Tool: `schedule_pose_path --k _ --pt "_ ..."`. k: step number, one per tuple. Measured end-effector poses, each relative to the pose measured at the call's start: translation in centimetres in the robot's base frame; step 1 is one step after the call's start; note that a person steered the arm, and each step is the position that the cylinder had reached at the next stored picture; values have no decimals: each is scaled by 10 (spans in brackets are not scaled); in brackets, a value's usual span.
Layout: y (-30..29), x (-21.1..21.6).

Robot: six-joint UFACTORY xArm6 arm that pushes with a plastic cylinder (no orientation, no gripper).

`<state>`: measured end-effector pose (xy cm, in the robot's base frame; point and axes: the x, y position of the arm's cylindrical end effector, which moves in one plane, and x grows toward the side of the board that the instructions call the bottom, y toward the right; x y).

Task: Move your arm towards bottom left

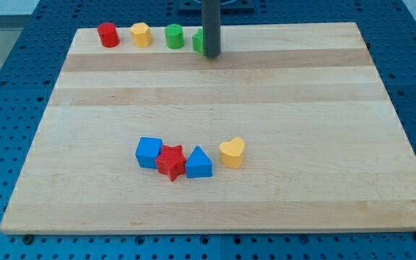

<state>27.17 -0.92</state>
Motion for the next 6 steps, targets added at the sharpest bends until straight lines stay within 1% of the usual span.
schedule_pose_path --k 2,4,5,6 --pt "3 -15" --pt "22 -14" --pt "24 14" --pt "10 42"
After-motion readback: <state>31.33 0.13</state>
